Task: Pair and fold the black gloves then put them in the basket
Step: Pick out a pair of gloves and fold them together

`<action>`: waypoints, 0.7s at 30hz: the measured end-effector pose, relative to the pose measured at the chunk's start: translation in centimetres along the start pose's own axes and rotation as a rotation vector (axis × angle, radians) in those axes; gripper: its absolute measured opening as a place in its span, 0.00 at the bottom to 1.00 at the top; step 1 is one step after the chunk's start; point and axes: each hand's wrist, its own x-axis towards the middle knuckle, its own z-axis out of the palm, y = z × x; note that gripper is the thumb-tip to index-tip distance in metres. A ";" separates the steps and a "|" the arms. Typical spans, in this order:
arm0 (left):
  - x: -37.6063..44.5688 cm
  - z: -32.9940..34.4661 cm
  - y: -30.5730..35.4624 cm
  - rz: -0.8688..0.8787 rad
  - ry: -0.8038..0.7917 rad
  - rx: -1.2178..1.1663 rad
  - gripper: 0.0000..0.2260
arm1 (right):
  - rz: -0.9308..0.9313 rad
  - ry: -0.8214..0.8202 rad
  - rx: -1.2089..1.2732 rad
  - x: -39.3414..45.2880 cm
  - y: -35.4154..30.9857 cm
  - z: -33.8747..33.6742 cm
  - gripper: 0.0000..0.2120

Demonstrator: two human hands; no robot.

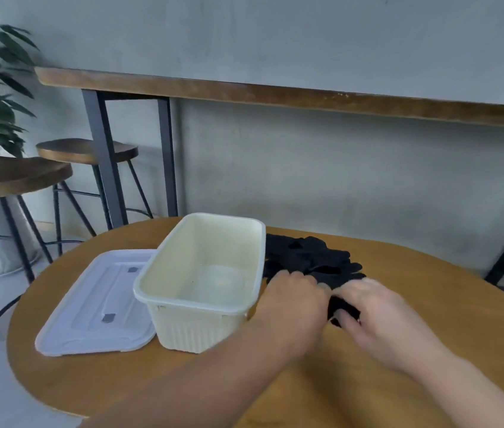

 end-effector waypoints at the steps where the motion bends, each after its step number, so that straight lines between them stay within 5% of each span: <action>1: 0.5 -1.7 -1.5 -0.016 0.038 0.007 0.07 | -0.011 0.027 0.010 1.5 -0.7 -1.5 0.08; 4: 2.6 -5.6 -7.7 -0.077 0.078 -0.024 0.07 | -0.052 0.072 0.030 7.5 -2.7 -4.7 0.09; 8: 4.3 -6.0 -15.6 -0.184 -0.134 -0.061 0.08 | -0.018 -0.127 0.061 16.8 -6.2 -4.3 0.07; 14: 5.6 1.7 -22.2 -0.307 -0.395 0.054 0.10 | -0.011 -0.414 -0.009 25.3 -9.4 2.9 0.13; 21: 5.9 8.5 -23.1 -0.413 -0.495 -0.115 0.06 | -0.017 -0.570 -0.188 28.2 -10.4 8.3 0.03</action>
